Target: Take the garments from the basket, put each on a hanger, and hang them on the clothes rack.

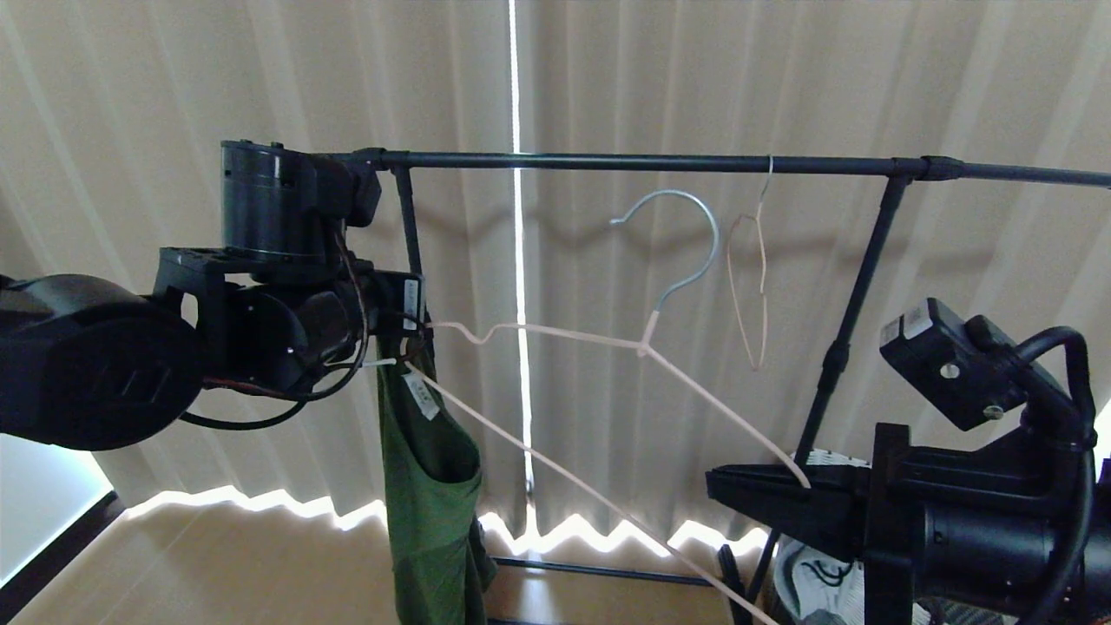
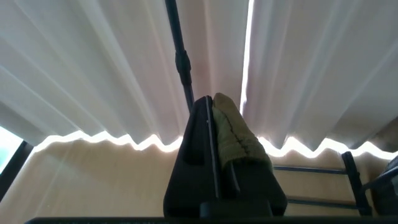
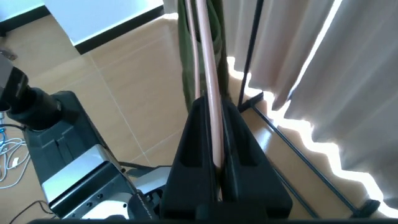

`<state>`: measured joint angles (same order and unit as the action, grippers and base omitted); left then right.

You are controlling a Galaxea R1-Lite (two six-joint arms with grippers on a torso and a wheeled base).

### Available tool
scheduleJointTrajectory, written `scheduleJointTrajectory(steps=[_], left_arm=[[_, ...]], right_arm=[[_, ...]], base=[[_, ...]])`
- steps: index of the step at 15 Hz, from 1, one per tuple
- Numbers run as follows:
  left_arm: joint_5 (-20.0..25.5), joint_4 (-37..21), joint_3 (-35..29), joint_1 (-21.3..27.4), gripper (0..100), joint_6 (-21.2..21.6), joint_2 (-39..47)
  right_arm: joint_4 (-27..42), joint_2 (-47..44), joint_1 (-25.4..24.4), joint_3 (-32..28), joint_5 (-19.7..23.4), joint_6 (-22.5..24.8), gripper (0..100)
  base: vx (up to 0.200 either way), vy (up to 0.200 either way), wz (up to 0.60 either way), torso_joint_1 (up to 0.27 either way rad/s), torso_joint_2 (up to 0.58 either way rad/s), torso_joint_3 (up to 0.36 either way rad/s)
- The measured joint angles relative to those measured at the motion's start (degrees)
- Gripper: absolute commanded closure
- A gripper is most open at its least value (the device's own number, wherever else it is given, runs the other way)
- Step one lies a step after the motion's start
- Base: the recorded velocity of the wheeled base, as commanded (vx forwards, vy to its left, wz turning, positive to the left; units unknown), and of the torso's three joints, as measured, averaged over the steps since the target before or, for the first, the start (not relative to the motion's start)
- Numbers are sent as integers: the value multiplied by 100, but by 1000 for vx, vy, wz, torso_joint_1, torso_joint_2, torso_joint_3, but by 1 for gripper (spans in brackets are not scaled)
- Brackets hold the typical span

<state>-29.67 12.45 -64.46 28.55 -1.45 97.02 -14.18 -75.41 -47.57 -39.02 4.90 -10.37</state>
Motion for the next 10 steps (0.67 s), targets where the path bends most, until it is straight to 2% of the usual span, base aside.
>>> scheduleJointTrajectory(steps=[6, 10], left_arm=[[-7, -2, 258, 68, 100, 0, -221], [-304, 0, 267, 37, 100, -7, -260]], right_arm=[[-293, -634, 5, -319, -230, -16, 100], [-249, -1056, -28, -510, -528, -443, 100]], base=[[0, 0, 0, 0, 0, 0], [0, 0, 0, 0, 0, 0]])
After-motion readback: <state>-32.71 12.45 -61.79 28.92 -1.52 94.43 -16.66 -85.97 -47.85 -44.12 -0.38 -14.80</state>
